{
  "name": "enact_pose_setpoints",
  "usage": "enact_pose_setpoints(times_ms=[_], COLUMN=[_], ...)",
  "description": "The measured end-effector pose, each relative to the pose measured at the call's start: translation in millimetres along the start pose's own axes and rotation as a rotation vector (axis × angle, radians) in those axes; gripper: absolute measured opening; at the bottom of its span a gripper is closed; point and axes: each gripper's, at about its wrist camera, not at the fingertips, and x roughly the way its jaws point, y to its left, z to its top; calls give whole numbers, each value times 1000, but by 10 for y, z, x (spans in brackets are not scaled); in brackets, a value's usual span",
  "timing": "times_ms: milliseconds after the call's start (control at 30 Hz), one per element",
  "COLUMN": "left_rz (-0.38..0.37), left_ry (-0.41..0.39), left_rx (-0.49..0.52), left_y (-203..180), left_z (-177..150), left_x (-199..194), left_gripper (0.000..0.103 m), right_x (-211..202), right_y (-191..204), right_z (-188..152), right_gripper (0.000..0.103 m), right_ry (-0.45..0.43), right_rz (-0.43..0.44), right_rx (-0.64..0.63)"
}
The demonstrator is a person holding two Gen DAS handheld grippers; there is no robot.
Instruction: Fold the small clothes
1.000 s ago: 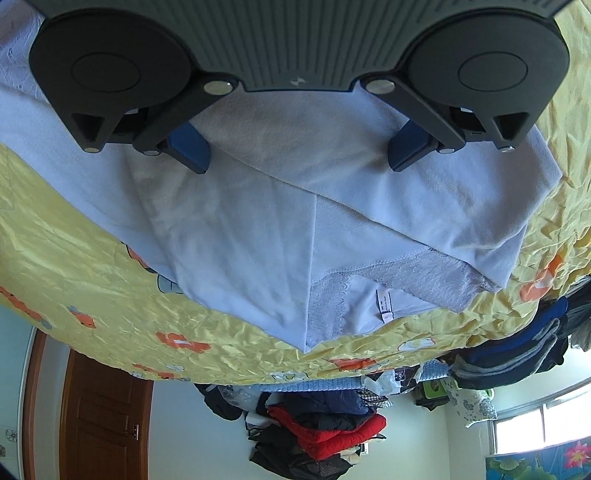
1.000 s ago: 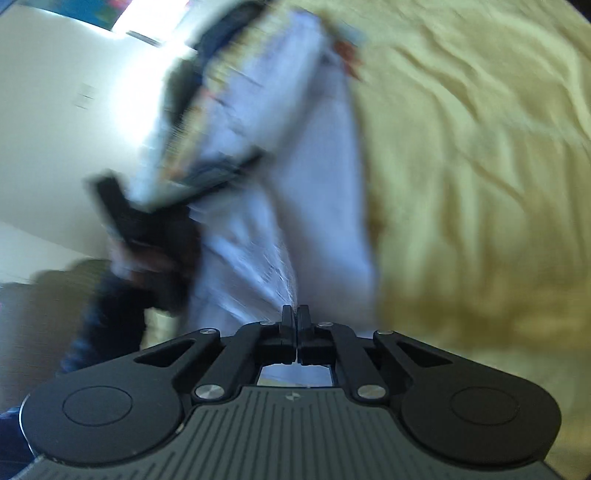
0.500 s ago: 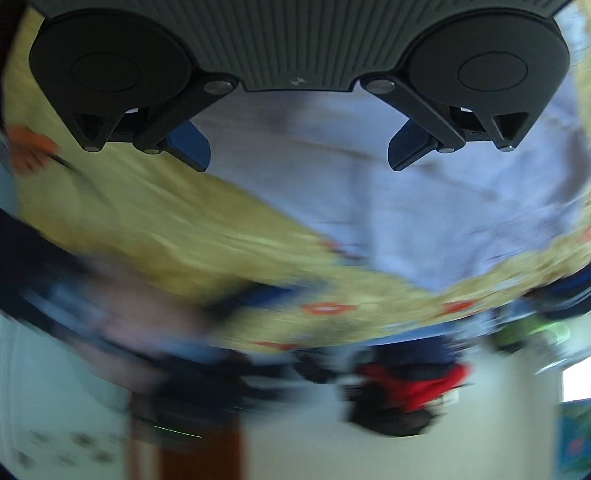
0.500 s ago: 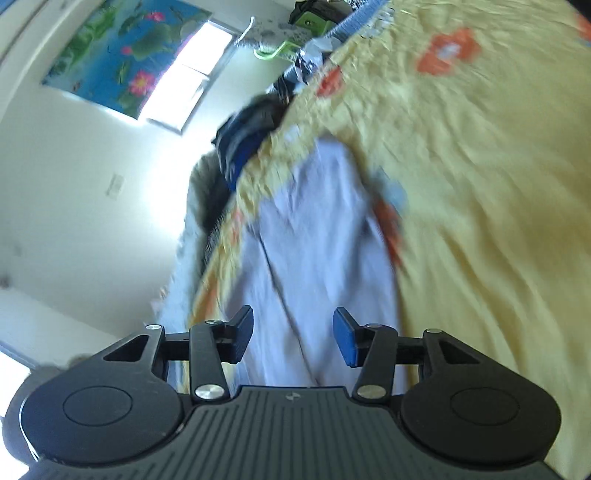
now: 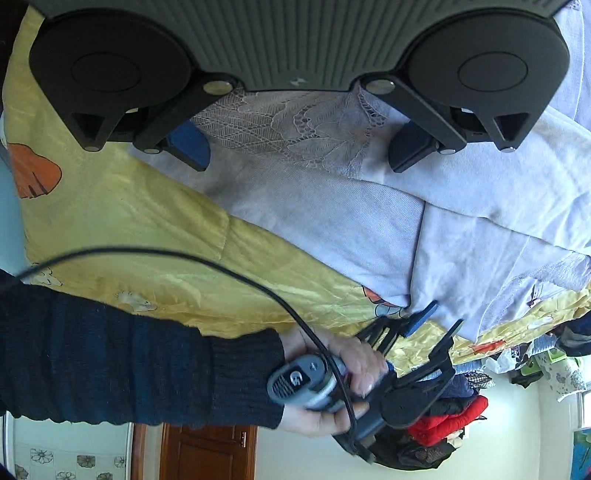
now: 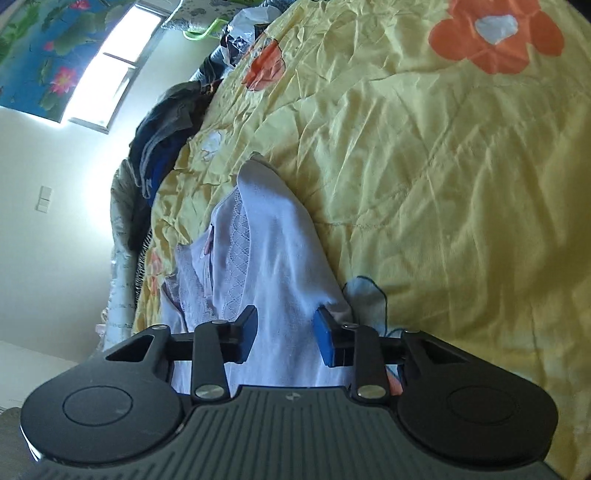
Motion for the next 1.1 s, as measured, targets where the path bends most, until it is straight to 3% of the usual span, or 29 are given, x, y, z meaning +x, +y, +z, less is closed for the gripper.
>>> enact_pose_setpoints(times_ms=[67,167,333,400,533,567,600,633,767,833,900,933,967,1033,1100], left_rz=[-9,-17,-14,-18,-28,-30,-30,-30,-35,-38,-32,-28,-24,-18,-9], left_ry=[-6,-11,-12,-14,-18,-19,-19,-19,-24,-25,-22,-20,-18,-16,-13], left_rx=[-10,-22,-22,-28,-39,-40,-40,-40,-49,-52,-44,-40,-36,-31,-24], left_y=[-5,25,8,25,57,63,64,65,94,92,78,66,56,40,20], left_z=[-9,-34,-39,-40,-42,-45,-50,-51,-48,-48,-49,-48,-47,-50,-45], left_x=[-30,-59,-64,-64,-70,-73,-76,-76,-78,-86,-80,-76,-73,-70,-64], left_gripper=[103,103,103,103,103,103,103,103,103,103,103,103,103,103,103], right_x=[-74,-104,401,535,577,590,577,583,355,196,97,108,156,324,443], right_y=[167,434,585,581,596,632,669,673,542,664,791,819,825,792,710], right_z=[-19,84,421,478,595,634,660,694,694,519,285,189,106,-11,-83], right_gripper=[47,65,65,55,49,47,53,53,51,51,62,63,64,64,59], right_ry=[-39,-115,-82,-93,-113,-134,-188,-236,-267,-309,-295,-259,-216,-121,-108], right_rz=[-18,47,-95,-150,-195,-238,-359,-489,-388,-303,-205,-170,-154,-205,-258], right_rx=[-43,-119,-146,-161,-169,-182,-216,-248,-211,-283,-360,-388,-411,-454,-503])
